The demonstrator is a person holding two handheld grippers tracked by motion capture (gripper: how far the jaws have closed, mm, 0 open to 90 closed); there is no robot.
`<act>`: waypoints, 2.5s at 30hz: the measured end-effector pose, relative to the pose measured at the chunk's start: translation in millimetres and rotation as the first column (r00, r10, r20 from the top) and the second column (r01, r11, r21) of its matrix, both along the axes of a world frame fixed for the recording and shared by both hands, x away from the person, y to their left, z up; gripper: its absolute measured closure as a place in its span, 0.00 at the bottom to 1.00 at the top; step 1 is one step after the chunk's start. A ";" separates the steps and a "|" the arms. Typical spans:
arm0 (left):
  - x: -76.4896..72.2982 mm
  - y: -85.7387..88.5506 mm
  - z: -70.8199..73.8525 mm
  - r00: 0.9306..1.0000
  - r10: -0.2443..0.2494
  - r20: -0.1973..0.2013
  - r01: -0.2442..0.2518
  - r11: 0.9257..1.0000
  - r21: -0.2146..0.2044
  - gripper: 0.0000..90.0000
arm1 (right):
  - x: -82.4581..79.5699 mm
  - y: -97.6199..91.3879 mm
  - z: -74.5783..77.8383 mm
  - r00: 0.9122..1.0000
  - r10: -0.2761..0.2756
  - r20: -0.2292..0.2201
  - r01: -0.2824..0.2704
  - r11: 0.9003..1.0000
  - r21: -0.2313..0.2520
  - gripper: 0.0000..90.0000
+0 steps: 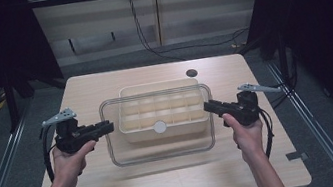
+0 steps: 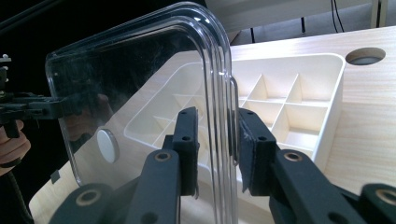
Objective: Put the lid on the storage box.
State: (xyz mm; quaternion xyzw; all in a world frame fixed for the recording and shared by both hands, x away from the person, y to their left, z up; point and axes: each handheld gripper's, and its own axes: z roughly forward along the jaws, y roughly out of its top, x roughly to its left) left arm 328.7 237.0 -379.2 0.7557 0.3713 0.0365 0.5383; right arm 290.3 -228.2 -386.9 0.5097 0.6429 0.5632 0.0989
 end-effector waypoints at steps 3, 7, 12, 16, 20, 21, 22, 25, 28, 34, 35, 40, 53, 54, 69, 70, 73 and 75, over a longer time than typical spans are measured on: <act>5.1 -0.5 2.5 1.000 0.004 0.001 -0.004 1.000 -0.001 0.80 | 4.3 0.1 6.0 1.000 -0.002 0.009 0.002 1.000 -0.002 0.80; 8.9 -1.8 4.6 1.000 0.007 0.001 -0.007 1.000 -0.004 0.80 | 7.8 -0.7 10.2 1.000 -0.004 0.014 0.004 1.000 -0.004 0.80; 14.0 -3.0 7.3 1.000 0.011 0.001 -0.011 1.000 0.002 0.79 | 13.3 -0.8 14.3 1.000 -0.004 0.014 0.004 1.000 -0.010 0.80; 18.5 -4.3 11.5 1.000 0.009 0.012 -0.009 1.000 0.014 0.79 | 17.3 -1.4 18.5 1.000 -0.008 0.017 0.008 1.000 -0.015 0.80; 24.2 -5.2 14.2 1.000 0.019 0.016 -0.019 1.000 0.013 0.79 | 22.5 -1.3 22.6 1.000 -0.013 0.021 0.013 1.000 -0.016 0.80; 25.8 -6.6 15.5 0.999 0.025 0.022 -0.026 1.000 0.013 0.79 | 25.4 -1.2 23.9 1.000 -0.016 0.022 0.017 1.000 -0.016 0.80; 25.8 -6.6 15.5 0.999 0.025 0.022 -0.026 1.000 0.013 0.79 | 25.4 -1.2 23.9 1.000 -0.016 0.022 0.017 1.000 -0.016 0.80; 28.0 -7.8 18.4 0.999 0.024 0.036 -0.025 0.999 0.025 0.79 | 29.8 -2.1 25.1 1.000 -0.021 0.020 0.022 1.000 -0.012 0.80; 30.5 -8.2 20.8 0.999 0.027 0.037 -0.028 0.999 0.025 0.79 | 32.8 -2.6 25.8 1.000 -0.021 0.022 0.021 1.000 -0.010 0.80; 35.8 -9.0 23.2 0.999 0.043 0.032 -0.043 0.999 0.009 0.79 | 40.4 -3.2 28.0 1.000 -0.014 0.027 0.014 1.000 -0.007 0.80; 37.1 -9.3 23.2 0.998 0.045 0.032 -0.046 0.999 0.012 0.79 | 41.9 -3.2 28.5 0.999 -0.017 0.027 0.018 1.000 -0.006 0.80; 44.0 -10.1 25.1 0.998 0.054 0.024 -0.054 0.998 0.023 0.79 | 50.6 -3.9 28.1 1.000 -0.018 0.025 0.018 1.000 0.003 0.80; 62.0 -15.0 28.0 0.998 0.058 0.008 -0.058 0.998 0.029 0.78 | 64.7 -6.6 26.3 0.999 -0.045 0.005 0.045 0.999 0.023 0.80; 63.4 -15.7 27.6 0.998 0.060 0.005 -0.060 0.998 0.027 0.78 | 66.0 -6.9 26.0 0.999 -0.045 0.002 0.045 0.999 0.025 0.80; 91.1 -23.3 11.2 0.996 0.078 -0.040 -0.077 0.997 0.017 0.78 | 93.2 -13.8 8.8 0.998 -0.055 -0.032 0.056 0.998 0.038 0.80; 92.7 -23.6 10.4 0.996 0.079 -0.039 -0.078 0.997 0.020 0.78 | 95.2 -13.9 8.1 0.998 -0.056 -0.032 0.057 0.998 0.037 0.80; 98.1 -25.2 8.4 0.995 0.087 -0.049 -0.086 0.996 0.026 0.77 | 99.7 -13.7 7.9 0.997 -0.060 -0.040 0.061 0.998 0.028 0.80; 102.0 -26.2 6.5 0.994 0.088 -0.059 -0.087 0.996 0.022 0.76 | 102.6 -13.5 7.8 0.997 -0.062 -0.044 0.063 0.998 0.018 0.80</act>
